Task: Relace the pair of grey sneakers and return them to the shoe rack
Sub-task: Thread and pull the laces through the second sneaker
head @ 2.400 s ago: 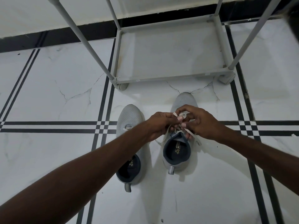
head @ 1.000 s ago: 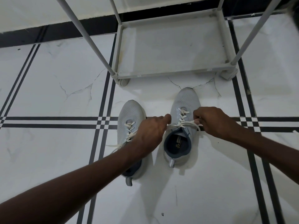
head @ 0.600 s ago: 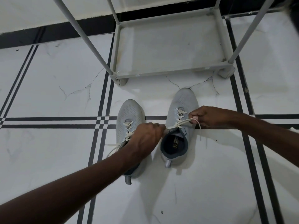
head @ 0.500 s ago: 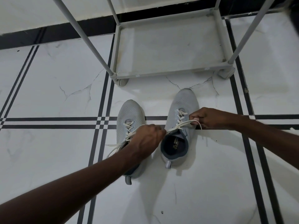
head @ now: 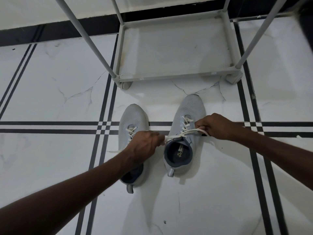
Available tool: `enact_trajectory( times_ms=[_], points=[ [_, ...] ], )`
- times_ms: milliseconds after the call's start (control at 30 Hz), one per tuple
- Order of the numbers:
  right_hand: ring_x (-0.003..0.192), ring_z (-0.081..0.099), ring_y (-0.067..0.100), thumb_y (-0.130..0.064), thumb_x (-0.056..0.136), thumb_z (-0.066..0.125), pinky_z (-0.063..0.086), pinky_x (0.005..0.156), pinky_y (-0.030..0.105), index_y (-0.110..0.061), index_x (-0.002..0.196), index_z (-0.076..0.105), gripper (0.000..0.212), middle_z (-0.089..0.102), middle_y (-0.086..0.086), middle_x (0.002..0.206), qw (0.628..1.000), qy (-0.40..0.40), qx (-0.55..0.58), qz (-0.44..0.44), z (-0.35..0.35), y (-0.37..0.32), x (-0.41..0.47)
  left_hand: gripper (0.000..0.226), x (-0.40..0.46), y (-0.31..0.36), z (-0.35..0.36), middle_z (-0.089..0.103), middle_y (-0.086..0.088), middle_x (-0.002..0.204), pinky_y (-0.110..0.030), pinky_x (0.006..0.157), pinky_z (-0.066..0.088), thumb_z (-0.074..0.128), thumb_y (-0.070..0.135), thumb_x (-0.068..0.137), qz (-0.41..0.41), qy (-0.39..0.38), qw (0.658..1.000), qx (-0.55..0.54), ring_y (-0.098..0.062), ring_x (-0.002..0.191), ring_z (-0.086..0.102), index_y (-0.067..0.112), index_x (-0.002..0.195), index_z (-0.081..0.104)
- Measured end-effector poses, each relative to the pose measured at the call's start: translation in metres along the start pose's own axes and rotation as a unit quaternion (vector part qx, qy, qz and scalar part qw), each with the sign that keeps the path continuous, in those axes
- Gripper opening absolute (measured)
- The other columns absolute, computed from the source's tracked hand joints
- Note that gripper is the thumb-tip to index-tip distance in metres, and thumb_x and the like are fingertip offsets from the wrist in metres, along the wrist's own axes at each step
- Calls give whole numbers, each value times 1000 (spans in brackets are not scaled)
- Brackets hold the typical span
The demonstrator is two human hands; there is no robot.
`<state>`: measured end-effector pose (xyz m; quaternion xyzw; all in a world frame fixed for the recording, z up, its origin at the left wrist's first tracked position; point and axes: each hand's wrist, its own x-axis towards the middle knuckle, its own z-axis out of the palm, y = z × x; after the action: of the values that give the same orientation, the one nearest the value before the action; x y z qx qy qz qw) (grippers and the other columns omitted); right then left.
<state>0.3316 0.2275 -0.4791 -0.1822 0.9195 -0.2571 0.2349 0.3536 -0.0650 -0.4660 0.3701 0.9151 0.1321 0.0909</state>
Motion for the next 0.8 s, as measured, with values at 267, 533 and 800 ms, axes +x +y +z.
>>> enact_trajectory(
  times_ms=[267,533,800],
  points=[
    [81,68,33,-21,95,56,54,83,51,-7,85,68,21,73,12,81,960,22,267,83,-2,-40,-12,53,19,24,4,59,-11,126,-41,93,46,49,49,95,-65,22,996,-52,-26,112,52,12,133,50],
    [79,70,41,-21,91,54,57,77,50,2,90,69,27,73,26,84,941,17,298,161,-4,-44,-5,15,24,28,7,61,-11,83,-36,46,41,58,21,92,-53,14,998,33,-34,59,59,9,100,55],
    [116,52,24,-19,76,52,43,100,39,-11,122,60,48,63,8,123,980,198,-13,-20,-12,-46,-3,17,30,26,2,62,-5,58,-25,43,23,68,16,81,-8,27,995,100,-31,41,55,9,93,59]
  ],
)
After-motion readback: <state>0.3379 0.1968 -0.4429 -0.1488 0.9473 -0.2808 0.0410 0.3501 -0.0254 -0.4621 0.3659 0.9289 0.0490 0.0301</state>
